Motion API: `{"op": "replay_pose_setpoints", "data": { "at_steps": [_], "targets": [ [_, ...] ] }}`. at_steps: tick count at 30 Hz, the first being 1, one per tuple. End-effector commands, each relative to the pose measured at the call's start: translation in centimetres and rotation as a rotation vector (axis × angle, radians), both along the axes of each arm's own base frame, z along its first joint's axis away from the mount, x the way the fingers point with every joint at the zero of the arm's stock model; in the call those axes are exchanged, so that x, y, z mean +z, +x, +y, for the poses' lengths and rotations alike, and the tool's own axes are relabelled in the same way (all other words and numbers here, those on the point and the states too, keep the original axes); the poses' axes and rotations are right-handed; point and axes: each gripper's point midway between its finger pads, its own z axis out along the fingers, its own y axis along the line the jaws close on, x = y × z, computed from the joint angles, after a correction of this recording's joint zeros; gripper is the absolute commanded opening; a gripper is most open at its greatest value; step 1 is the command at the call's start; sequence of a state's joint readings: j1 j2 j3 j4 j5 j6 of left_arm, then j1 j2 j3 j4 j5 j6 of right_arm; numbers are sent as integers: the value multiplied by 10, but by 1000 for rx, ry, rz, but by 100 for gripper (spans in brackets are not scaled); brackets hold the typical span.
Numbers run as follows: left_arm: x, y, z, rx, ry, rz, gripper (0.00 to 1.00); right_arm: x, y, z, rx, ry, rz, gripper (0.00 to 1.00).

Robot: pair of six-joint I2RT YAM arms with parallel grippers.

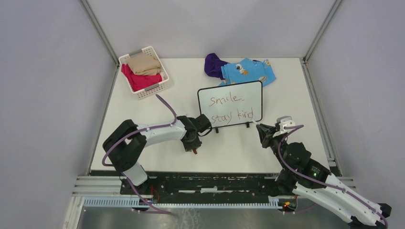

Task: Write a sentence on the whiteboard
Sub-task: Close the pen cap at the center of the board.

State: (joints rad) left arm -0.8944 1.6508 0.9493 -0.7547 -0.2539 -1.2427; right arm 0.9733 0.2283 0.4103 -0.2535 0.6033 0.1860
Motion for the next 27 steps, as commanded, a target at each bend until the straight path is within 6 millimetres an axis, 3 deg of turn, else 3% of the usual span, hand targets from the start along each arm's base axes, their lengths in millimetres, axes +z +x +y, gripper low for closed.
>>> {"op": "replay_pose_setpoints", "data": {
  "at_steps": [1,7,14,16,17,19,22,27],
  "targets": [
    [-26,-16,16,-31,73,51,36,5,2,-1,-18,15,-12,0],
    [-29,-18,15,-38,66,52,31,6,3,1,-11,9,-9,0],
    [-26,-17,15,-36,62,40,15,7,3,2,-9,2,-10,0],
    [-21,-13,14,-35,55,20,3,8,3,3,-8,-1,-12,0],
    [-17,-11,14,-32,51,4,2,9,3,3,-8,0,-13,0],
    [-4,-2,12,-36,37,-42,2,11,4,3,-7,-2,-15,0],
    [31,18,10,-28,-13,-152,2,15,4,3,-5,-7,-23,0],
    [123,61,18,-5,-121,-425,2,29,6,6,6,-16,-52,0]
  ]
}}
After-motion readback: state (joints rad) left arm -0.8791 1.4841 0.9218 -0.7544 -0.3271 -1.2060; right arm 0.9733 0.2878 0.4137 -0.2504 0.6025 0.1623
